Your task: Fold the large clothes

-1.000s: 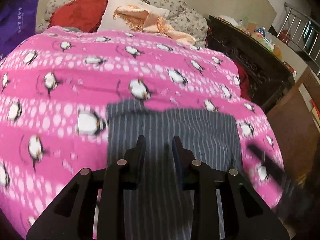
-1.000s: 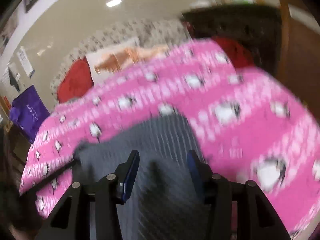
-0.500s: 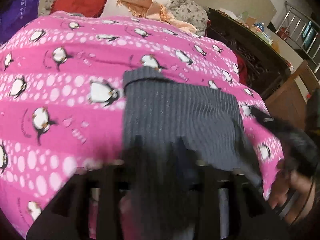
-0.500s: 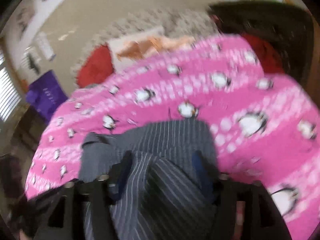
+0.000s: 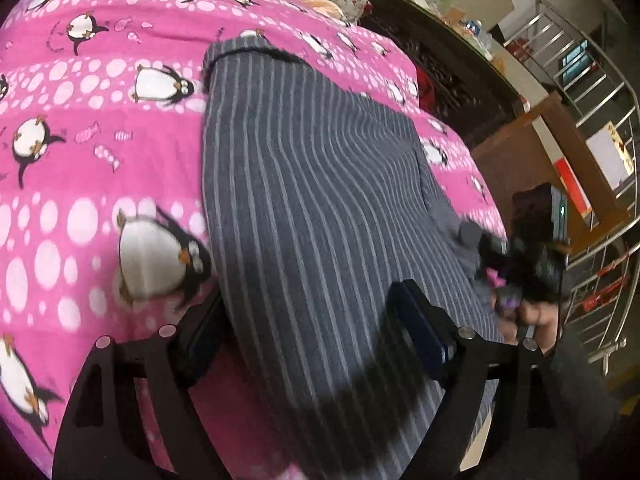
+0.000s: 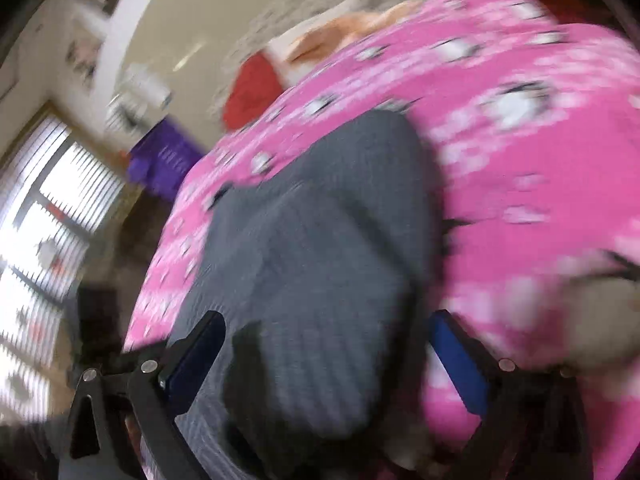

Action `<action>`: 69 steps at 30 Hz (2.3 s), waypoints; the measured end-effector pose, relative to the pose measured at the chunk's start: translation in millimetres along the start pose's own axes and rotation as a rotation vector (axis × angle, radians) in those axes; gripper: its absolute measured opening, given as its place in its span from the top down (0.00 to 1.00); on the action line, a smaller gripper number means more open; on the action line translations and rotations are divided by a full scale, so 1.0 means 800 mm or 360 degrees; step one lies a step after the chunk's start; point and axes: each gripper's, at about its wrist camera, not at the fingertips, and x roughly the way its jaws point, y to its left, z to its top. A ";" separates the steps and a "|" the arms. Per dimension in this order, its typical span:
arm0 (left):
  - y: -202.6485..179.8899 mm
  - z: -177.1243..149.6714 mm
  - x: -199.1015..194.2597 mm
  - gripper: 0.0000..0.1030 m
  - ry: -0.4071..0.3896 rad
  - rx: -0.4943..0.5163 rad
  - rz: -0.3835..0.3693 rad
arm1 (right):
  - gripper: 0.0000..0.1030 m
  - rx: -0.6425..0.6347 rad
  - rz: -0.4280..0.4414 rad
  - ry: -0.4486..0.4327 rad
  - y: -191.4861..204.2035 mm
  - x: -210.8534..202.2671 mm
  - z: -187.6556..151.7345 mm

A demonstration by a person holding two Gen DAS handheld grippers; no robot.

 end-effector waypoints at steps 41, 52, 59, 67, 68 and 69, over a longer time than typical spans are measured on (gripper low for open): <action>0.062 0.013 -0.103 0.77 -0.0295 0.0046 0.0123 | 0.78 0.0060 0.0219 -0.0058 0.071 0.082 0.037; 0.150 0.029 -0.106 0.64 -0.0207 0.0123 0.0311 | 0.74 0.0173 0.0311 -0.0079 0.101 0.172 0.038; 0.142 0.009 -0.173 0.62 -0.0325 0.0043 0.0356 | 0.71 -0.0028 0.0053 -0.0037 0.148 0.082 0.044; 0.075 -0.085 -0.205 0.62 -0.0241 0.0215 0.0222 | 0.72 -0.0742 -0.0129 -0.0011 0.277 0.036 -0.031; 0.073 -0.095 -0.198 0.62 -0.0208 0.0218 0.0233 | 0.72 -0.0804 -0.0108 0.0047 0.288 0.047 -0.043; 0.073 -0.103 -0.189 0.62 -0.0174 0.0205 0.0227 | 0.72 -0.0836 -0.0094 0.0098 0.292 0.056 -0.053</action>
